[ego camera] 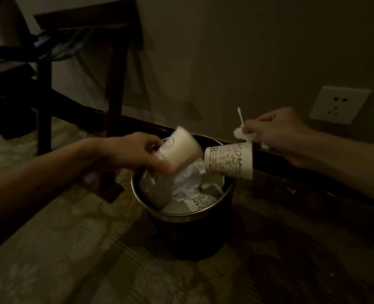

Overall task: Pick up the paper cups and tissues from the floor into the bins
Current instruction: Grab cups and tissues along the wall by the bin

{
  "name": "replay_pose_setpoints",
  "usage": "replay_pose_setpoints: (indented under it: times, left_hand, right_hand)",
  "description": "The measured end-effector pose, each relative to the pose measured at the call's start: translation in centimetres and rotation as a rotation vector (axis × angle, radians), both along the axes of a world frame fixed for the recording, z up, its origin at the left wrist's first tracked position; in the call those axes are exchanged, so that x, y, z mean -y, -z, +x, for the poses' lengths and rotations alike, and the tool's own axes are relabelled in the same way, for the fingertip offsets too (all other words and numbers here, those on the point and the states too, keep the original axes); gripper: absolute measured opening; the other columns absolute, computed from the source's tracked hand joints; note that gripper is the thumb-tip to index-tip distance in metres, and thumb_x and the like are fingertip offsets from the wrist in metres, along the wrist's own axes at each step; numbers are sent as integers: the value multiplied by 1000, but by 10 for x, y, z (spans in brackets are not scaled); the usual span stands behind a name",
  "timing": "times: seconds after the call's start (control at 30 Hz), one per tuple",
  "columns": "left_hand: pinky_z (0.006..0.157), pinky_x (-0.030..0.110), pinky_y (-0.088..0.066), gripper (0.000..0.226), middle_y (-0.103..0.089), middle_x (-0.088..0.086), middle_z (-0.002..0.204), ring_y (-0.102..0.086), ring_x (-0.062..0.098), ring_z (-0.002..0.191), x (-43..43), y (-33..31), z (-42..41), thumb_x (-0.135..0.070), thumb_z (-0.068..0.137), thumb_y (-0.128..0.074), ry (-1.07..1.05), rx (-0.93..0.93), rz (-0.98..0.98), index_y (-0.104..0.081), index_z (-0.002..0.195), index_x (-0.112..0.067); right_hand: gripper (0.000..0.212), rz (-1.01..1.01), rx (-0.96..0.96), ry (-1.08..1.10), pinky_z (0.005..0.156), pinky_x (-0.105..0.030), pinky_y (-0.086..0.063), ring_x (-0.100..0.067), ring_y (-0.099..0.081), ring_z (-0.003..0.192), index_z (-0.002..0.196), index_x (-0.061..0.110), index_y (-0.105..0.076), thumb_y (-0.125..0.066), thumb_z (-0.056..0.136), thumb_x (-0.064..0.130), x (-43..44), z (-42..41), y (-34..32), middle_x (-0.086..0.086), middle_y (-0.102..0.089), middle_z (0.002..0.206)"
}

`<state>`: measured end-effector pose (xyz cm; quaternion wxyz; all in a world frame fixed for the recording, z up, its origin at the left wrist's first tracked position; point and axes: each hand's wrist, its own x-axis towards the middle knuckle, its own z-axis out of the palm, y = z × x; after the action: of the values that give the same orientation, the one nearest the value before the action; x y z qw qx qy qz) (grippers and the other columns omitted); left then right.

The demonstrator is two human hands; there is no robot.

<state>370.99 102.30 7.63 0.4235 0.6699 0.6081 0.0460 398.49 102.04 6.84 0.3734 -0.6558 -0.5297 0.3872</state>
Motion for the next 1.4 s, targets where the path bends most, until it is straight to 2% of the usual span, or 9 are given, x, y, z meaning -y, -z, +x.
replay_pose_setpoints:
  times: [0.2,0.37,0.43,0.7,0.83,0.93,1.2,1.3,1.4]
  left_hand:
    - [51,17,-49,53,-58,-1,119,-61,9,74,3,13,4,-25,68,-88,223,-259,-152,-50,103,-35]
    - [51,6,-43,55,-52,-16,117,-52,-1,90,1,17,8,-51,68,-81,336,-455,-19,-59,118,-38]
    - [69,11,-45,65,-54,-17,121,-53,-1,97,-4,12,10,-68,62,-69,359,-472,-1,-61,121,-41]
    - [71,32,-61,95,-66,4,114,-74,21,87,-18,11,28,-65,53,-73,13,289,79,-42,140,-43]
    - [64,22,-57,84,-65,-4,112,-71,9,89,-16,12,26,-55,51,-79,11,256,181,-54,130,-41]
    - [72,23,-59,74,-67,-7,105,-70,6,86,-21,13,18,-48,55,-78,-52,162,380,-62,125,-32]
    - [56,7,-42,36,-66,-3,120,-58,-3,88,-26,44,0,-34,90,-67,26,-253,467,-66,124,-22]
    - [54,6,-45,23,-71,-9,105,-65,-5,74,-24,32,5,-42,95,-57,-104,-10,627,-70,110,-28]
    - [53,15,-51,10,-68,-7,98,-71,3,75,-22,19,16,-44,93,-57,-185,308,408,-61,102,-40]
  right_hand:
    - [13,-2,-9,61,56,-26,-40,-12,-56,74,74,13,-68,-69,85,19,-10,14,2,-3,-65,85]
    - [16,10,-18,30,54,-24,-40,-10,-56,73,72,13,-68,-68,86,19,-16,0,7,0,-65,82]
    - [17,18,-28,18,53,-23,-40,-9,-57,72,72,13,-69,-68,87,20,-17,-7,9,0,-65,79]
    - [19,58,-186,-40,40,-18,-47,-2,-58,47,80,1,-71,-68,85,19,-22,-42,2,0,-65,70]
    - [20,48,-342,-57,40,-20,-44,-1,-50,37,65,8,-65,-67,82,17,-27,-54,-1,5,-58,49]
    - [21,-20,-454,-91,56,-31,-58,-15,-68,64,88,-4,-71,-69,82,16,-30,-61,3,-6,-71,74]
    - [10,-73,-100,-258,52,-21,-53,-10,-65,70,79,9,-75,-73,84,17,-17,-58,25,-5,-72,80]
    - [7,-91,-29,-330,68,-26,-55,-13,-64,90,79,12,-75,-74,82,18,-11,-61,30,-4,-71,92]
    - [4,-96,-22,-387,71,-27,-57,-13,-67,88,80,16,-76,-75,81,20,-8,-66,32,-1,-73,90]
